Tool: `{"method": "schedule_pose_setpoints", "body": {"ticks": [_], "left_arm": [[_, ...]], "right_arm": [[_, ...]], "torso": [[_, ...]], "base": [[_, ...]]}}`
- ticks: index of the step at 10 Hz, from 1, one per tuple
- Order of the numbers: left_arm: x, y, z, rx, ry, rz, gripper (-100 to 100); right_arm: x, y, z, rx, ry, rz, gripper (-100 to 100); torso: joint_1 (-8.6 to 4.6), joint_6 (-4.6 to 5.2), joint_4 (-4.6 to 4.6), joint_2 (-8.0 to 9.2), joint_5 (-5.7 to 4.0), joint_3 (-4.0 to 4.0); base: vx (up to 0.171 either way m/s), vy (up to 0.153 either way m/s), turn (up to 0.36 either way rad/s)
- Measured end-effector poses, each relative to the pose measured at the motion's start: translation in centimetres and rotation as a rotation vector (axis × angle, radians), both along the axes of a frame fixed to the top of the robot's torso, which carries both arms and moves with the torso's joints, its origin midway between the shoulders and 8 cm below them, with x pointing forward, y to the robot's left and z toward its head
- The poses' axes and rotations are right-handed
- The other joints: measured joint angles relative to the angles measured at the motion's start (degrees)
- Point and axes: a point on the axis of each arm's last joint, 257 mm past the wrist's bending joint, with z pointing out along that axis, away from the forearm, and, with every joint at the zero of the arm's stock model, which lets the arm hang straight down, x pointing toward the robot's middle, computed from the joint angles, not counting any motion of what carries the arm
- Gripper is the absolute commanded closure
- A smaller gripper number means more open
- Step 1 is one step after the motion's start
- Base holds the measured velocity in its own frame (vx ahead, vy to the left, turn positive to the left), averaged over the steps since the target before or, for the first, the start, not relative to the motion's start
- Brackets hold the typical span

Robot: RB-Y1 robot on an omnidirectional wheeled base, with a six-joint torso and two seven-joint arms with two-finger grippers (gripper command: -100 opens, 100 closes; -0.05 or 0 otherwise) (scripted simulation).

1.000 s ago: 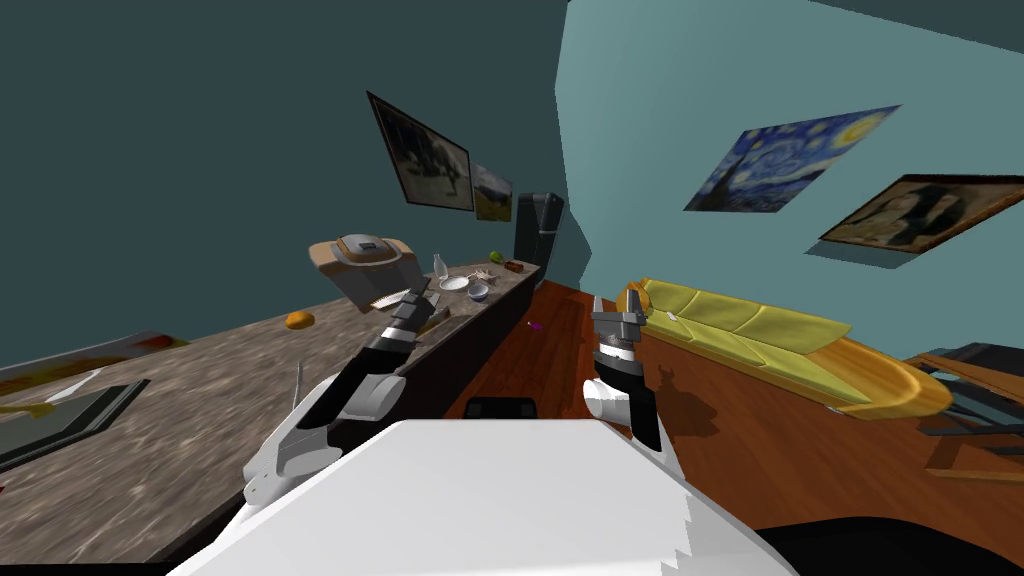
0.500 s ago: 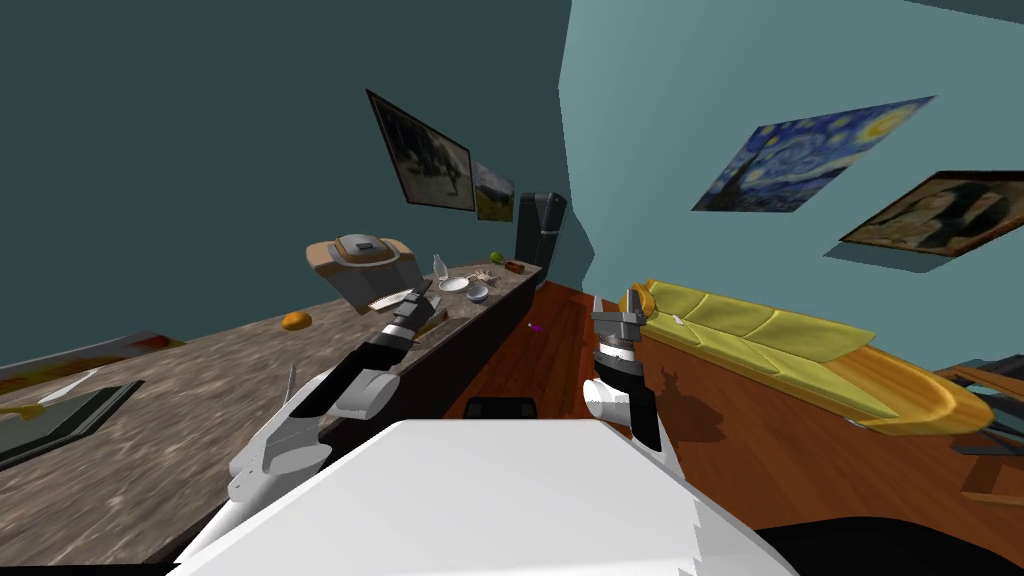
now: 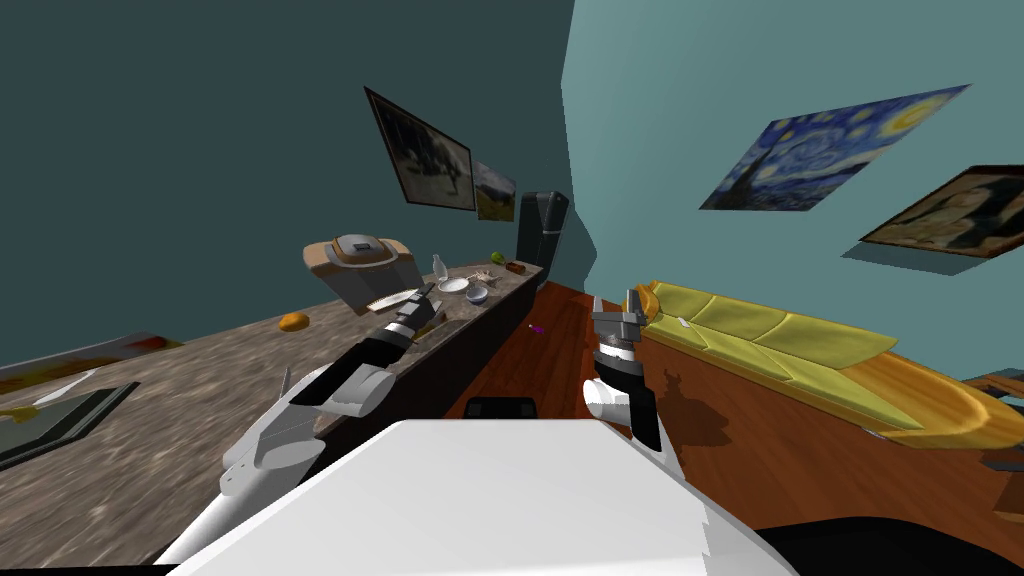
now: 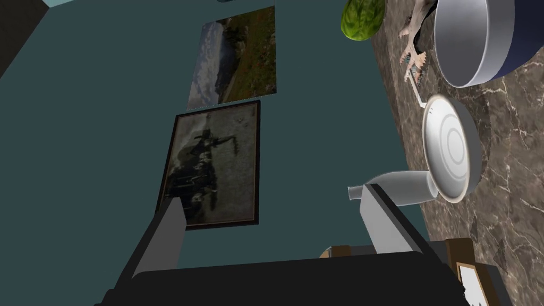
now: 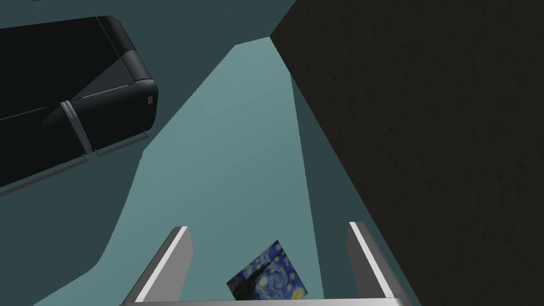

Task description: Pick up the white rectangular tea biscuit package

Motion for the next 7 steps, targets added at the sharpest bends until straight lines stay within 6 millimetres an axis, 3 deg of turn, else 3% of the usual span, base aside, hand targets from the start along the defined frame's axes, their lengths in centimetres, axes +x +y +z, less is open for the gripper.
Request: {"method": "schedule_pose_setpoints", "body": {"ticks": [7], "left_arm": [[1.0, 1.7, -4.0, -0.053, 0.205, 0.001, -100]], "right_arm": [[0.0, 0.0, 0.0, 0.000, 0.000, 0.000, 0]], "torso": [[0.00, 0.01, -0.01, 0.01, 0.00, 0.00]], "base": [[0.049, -0.021, 0.026]]}}
